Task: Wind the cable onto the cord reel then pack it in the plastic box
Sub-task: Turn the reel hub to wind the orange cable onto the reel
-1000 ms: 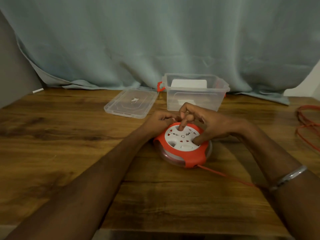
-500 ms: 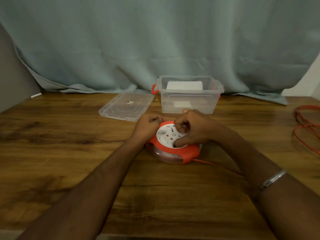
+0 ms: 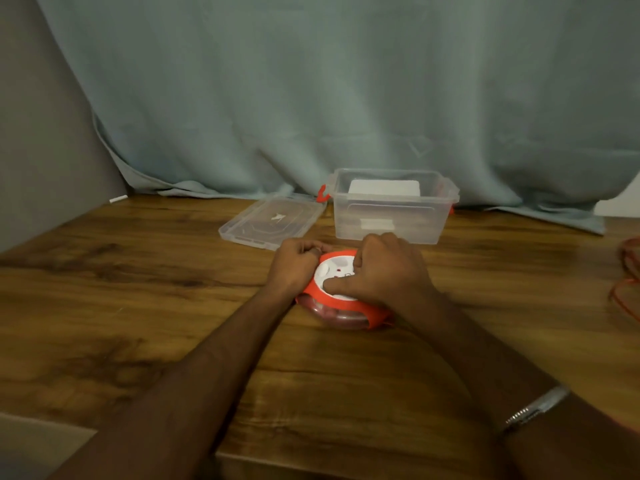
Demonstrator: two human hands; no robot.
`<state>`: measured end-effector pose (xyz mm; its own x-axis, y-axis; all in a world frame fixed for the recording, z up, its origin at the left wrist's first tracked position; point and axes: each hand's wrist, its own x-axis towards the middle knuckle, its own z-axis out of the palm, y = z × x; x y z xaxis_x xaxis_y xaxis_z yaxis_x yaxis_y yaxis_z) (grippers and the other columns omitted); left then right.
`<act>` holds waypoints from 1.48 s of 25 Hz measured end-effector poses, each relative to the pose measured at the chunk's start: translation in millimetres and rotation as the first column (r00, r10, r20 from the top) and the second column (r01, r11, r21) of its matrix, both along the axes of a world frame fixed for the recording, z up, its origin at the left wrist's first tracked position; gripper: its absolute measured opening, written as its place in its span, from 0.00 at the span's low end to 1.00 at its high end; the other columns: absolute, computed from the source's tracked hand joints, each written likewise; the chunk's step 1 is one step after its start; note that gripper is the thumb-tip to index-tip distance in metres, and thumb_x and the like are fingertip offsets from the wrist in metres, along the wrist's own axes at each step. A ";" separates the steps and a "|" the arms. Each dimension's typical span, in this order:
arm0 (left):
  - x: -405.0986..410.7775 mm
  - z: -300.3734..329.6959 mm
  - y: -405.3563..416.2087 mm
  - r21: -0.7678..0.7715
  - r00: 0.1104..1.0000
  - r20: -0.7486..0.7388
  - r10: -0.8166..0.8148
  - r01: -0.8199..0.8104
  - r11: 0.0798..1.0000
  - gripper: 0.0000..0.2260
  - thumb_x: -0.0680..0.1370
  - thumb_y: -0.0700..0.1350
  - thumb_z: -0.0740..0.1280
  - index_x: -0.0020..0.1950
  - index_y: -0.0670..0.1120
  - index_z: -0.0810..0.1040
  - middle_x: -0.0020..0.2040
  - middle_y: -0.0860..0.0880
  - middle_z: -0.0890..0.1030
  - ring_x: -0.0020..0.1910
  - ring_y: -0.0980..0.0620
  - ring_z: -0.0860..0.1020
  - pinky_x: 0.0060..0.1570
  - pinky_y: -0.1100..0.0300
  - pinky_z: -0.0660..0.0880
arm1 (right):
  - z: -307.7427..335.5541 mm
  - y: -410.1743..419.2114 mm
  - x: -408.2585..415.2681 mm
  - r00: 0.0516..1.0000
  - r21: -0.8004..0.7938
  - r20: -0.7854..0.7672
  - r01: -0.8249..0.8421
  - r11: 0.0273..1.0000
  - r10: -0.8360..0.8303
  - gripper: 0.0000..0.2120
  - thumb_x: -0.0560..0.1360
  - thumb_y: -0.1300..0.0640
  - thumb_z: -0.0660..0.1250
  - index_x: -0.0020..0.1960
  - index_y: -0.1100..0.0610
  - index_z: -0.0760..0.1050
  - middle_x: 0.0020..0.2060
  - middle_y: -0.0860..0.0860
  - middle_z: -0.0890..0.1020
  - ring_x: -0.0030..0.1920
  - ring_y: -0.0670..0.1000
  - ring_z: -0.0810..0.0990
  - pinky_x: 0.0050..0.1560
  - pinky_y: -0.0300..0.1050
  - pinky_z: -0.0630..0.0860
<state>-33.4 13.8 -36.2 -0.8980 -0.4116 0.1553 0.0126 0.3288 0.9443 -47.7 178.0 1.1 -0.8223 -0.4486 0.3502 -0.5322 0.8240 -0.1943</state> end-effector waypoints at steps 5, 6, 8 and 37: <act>-3.2 -1.2 -0.4 -0.014 0.999 0.007 -0.048 0.048 0.999 0.15 0.80 0.37 0.64 0.45 0.50 0.89 0.48 0.49 0.88 0.52 0.46 0.85 0.58 0.44 0.81 | -6.4 -14.6 4.9 0.995 0.047 -0.093 0.041 0.998 -0.037 0.28 0.69 0.27 0.67 0.51 0.51 0.79 0.45 0.50 0.79 0.47 0.52 0.75 0.47 0.46 0.63; -5.0 -3.4 -2.3 -0.014 0.998 0.013 -0.053 0.054 0.998 0.15 0.80 0.38 0.64 0.46 0.50 0.89 0.48 0.49 0.88 0.51 0.46 0.85 0.57 0.44 0.81 | -6.1 -15.2 4.3 0.995 0.062 -0.089 0.043 0.997 -0.037 0.25 0.69 0.28 0.67 0.46 0.51 0.77 0.42 0.49 0.76 0.45 0.51 0.73 0.46 0.45 0.63; -9.4 -7.8 -7.1 -0.012 0.997 0.002 -0.081 0.081 0.997 0.14 0.81 0.38 0.64 0.46 0.49 0.89 0.47 0.49 0.88 0.51 0.44 0.85 0.57 0.42 0.81 | -0.6 -7.9 0.6 0.998 0.056 -0.047 -0.035 0.998 0.037 0.24 0.70 0.34 0.70 0.32 0.52 0.70 0.33 0.45 0.74 0.39 0.49 0.73 0.42 0.44 0.65; 38.8 -4.8 -39.4 -0.367 0.830 0.239 -0.505 0.558 0.744 0.62 0.57 0.61 0.87 0.84 0.55 0.57 0.77 0.59 0.68 0.69 0.62 0.72 0.66 0.66 0.72 | 2.8 19.5 -6.0 0.993 -0.117 0.071 -0.089 0.989 0.097 0.27 0.57 0.30 0.74 0.25 0.54 0.73 0.23 0.46 0.78 0.30 0.46 0.78 0.32 0.46 0.71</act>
